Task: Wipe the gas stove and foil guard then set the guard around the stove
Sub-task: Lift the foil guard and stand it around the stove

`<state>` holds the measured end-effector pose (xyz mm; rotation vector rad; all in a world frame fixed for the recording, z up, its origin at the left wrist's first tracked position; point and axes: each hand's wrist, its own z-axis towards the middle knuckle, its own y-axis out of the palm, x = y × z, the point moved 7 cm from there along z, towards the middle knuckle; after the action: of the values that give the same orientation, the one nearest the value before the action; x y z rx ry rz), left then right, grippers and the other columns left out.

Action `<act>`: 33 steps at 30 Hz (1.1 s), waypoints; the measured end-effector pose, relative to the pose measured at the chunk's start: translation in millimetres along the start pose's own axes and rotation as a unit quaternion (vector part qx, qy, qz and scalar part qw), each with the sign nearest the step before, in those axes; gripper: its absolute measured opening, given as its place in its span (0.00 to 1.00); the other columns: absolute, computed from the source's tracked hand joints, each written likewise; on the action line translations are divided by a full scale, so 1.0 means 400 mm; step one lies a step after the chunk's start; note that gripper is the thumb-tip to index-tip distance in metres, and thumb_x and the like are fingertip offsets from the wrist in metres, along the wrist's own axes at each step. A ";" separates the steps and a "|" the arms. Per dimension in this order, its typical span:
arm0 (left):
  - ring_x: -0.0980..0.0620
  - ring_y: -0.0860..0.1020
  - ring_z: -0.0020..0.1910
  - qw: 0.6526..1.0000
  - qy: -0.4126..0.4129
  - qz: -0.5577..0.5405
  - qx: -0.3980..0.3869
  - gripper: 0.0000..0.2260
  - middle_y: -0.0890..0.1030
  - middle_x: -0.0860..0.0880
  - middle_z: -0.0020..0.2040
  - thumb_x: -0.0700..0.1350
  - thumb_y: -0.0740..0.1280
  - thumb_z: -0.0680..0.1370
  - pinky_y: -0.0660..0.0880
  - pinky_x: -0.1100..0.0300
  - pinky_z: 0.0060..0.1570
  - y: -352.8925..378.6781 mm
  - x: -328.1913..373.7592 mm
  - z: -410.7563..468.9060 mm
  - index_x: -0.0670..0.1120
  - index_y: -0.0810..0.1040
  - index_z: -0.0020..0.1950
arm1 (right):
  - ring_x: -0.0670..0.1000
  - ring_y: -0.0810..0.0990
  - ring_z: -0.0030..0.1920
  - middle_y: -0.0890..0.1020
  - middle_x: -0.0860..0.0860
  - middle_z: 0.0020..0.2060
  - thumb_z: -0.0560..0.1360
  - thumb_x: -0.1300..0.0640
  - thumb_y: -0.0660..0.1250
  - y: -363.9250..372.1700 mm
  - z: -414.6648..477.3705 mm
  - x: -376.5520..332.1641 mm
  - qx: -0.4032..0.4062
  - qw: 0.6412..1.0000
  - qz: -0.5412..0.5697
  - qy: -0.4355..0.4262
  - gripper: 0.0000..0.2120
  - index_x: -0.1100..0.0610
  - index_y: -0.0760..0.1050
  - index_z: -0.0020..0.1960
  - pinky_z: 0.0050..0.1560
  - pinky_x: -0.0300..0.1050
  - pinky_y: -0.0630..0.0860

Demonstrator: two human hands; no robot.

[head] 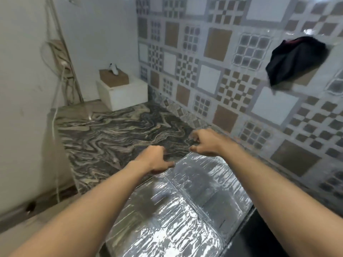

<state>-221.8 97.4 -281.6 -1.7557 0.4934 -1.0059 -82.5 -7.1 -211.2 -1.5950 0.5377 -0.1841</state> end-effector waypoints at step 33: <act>0.43 0.78 0.59 0.996 -0.076 -0.028 0.021 0.38 0.81 0.46 0.61 0.57 0.84 0.55 0.75 0.53 0.56 0.050 -0.150 -0.034 0.49 0.75 0.61 | 0.49 0.82 0.44 0.84 0.47 0.37 0.71 0.57 0.75 0.190 0.195 -0.017 -0.065 0.993 -0.026 -0.097 0.05 0.50 0.85 0.45 0.41 0.39 0.69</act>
<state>-264.5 124.6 -321.6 -1.8011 0.3269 -0.9054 -72.3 65.1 -292.2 -1.7344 0.3635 -0.0334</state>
